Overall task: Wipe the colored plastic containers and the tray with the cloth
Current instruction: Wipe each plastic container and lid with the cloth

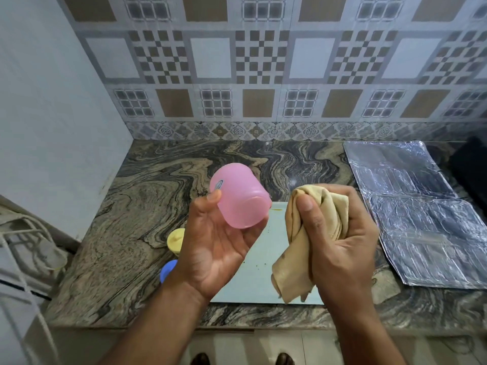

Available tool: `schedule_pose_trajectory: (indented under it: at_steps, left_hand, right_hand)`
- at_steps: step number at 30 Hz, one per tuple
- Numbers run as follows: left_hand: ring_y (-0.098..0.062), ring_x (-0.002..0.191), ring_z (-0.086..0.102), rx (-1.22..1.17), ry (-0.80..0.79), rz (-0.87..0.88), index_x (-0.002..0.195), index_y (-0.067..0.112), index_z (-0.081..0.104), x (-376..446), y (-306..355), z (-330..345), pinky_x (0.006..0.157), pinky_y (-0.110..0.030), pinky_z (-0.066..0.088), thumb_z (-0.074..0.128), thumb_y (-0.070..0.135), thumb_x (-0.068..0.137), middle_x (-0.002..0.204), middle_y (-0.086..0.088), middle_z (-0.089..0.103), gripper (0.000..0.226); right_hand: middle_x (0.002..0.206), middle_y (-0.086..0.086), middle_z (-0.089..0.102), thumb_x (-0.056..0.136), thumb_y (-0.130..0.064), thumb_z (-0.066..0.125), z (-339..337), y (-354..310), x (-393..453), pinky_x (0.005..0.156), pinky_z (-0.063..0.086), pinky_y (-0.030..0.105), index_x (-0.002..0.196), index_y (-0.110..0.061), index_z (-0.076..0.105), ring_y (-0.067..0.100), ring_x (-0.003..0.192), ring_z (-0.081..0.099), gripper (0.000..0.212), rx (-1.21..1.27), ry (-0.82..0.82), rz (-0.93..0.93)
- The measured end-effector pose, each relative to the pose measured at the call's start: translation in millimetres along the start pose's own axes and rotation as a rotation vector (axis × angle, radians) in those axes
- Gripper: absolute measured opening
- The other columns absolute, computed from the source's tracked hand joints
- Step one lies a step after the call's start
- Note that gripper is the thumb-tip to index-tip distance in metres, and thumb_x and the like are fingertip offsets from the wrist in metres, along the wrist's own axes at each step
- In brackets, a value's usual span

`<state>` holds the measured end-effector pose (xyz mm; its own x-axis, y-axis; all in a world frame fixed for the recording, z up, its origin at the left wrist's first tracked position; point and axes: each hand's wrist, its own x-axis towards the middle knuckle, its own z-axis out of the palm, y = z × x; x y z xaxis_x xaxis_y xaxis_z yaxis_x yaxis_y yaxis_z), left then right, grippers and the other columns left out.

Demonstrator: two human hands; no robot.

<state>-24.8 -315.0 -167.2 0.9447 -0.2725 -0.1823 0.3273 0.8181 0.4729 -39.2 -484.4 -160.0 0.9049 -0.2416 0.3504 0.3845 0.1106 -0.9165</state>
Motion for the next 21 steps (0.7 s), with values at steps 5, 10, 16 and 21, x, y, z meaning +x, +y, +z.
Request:
schedule_pose_trajectory:
  at_steps: [5, 10, 16, 21]
  left_hand:
    - [-0.024, 0.107, 0.064, 0.058, -0.030, -0.024, 0.157, 0.005, 0.042, 0, -6, -1, 0.086, -0.033, 0.054, 0.092, 0.041, 0.060, 0.127, -0.013, 0.064, 0.115]
    - [-0.029, 0.112, 0.068, 0.038, -0.122, -0.018, 0.156, 0.004, 0.044, -1, -4, -7, 0.095, -0.035, 0.056, 0.087, 0.031, 0.064, 0.132, -0.018, 0.061, 0.105]
    - [-0.025, 0.107, 0.069, 0.286, -0.179, 0.079, 0.143, 0.008, 0.061, -6, 10, -11, 0.081, -0.027, 0.059, 0.091, 0.031, 0.060, 0.126, -0.018, 0.065, 0.091]
    - [-0.026, 0.109, 0.063, 0.428, -0.187, 0.117, 0.142, 0.015, 0.063, -5, 27, -24, 0.084, -0.035, 0.049, 0.087, 0.031, 0.060, 0.129, -0.017, 0.064, 0.087]
  right_hand:
    - [0.076, -0.013, 0.074, 0.089, -0.014, 0.074, 12, -3, -1, 0.061, 0.053, 0.010, 0.095, -0.005, 0.066, -0.004, 0.065, 0.067, 0.013, 0.028, -0.033, -0.010]
    - [0.078, -0.012, 0.073, 0.093, -0.024, 0.077, 10, -2, 4, 0.063, 0.053, 0.014, 0.096, -0.014, 0.068, -0.001, 0.067, 0.066, 0.015, 0.034, -0.036, 0.008]
    - [0.076, 0.001, 0.071, 0.091, -0.027, 0.080, 2, 10, 13, 0.063, 0.052, 0.020, 0.095, -0.010, 0.070, 0.006, 0.069, 0.063, 0.020, -0.080, -0.097, 0.088]
    - [0.072, -0.007, 0.066, 0.092, -0.030, 0.083, -2, 15, 13, 0.054, 0.050, 0.022, 0.092, -0.015, 0.068, 0.007, 0.062, 0.057, 0.021, -0.081, -0.059, 0.120]
